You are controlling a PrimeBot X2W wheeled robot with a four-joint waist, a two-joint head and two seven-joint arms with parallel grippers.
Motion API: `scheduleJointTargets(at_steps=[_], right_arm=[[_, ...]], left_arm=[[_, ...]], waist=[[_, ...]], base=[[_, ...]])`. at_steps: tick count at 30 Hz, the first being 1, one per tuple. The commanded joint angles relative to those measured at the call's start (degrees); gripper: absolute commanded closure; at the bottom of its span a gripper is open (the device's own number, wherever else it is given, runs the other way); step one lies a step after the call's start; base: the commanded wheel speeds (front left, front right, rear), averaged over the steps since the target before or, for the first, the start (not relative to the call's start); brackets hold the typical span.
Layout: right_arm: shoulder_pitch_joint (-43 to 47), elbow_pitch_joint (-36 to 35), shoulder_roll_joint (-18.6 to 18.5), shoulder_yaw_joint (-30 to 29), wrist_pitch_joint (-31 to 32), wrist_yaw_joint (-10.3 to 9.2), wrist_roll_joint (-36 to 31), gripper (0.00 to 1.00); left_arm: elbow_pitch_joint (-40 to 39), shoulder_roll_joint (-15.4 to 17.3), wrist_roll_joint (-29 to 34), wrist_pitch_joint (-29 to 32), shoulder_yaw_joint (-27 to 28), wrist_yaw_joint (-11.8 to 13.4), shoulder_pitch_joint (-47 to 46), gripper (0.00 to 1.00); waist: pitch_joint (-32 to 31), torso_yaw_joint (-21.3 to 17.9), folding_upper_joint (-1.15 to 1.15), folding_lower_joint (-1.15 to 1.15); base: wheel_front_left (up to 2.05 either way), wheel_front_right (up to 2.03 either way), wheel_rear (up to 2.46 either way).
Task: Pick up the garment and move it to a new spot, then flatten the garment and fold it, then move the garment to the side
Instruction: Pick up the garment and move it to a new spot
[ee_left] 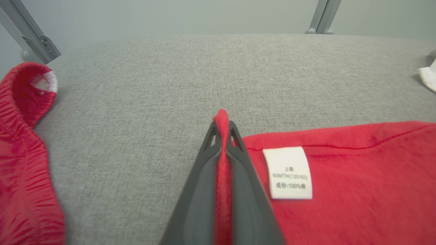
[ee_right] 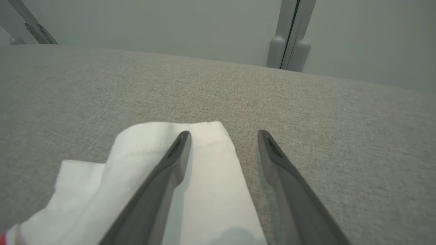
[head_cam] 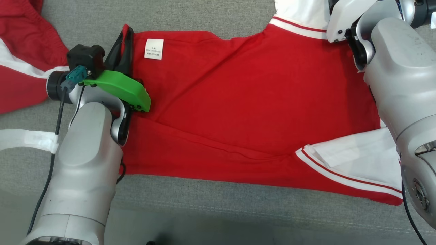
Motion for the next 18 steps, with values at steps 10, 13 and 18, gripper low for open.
scheduleJointTargets(at_steps=[10,13,18], right_arm=[[-0.04,0.16,-0.02,-8.06,1.61,-0.04,-9.42,0.06],[0.02,0.17,0.17,-10.28,2.02,-0.04,-11.99,0.95],[-0.10,0.19,0.56,-13.87,1.40,-0.04,-16.16,1.00]], left_arm=[[-1.71,-1.10,1.02,0.07,-0.86,-0.16,1.04,1.00],[-1.97,-1.27,1.18,0.07,-0.94,-0.17,1.10,1.00],[-2.22,-1.34,1.18,0.07,-0.56,-0.18,1.21,1.00]], waist=[[0.87,1.59,0.00,0.00],[1.05,1.76,0.00,0.00],[1.25,1.73,0.00,0.00]], base=[[0.00,0.00,0.00],[0.00,0.00,0.00],[0.00,0.00,0.00]])
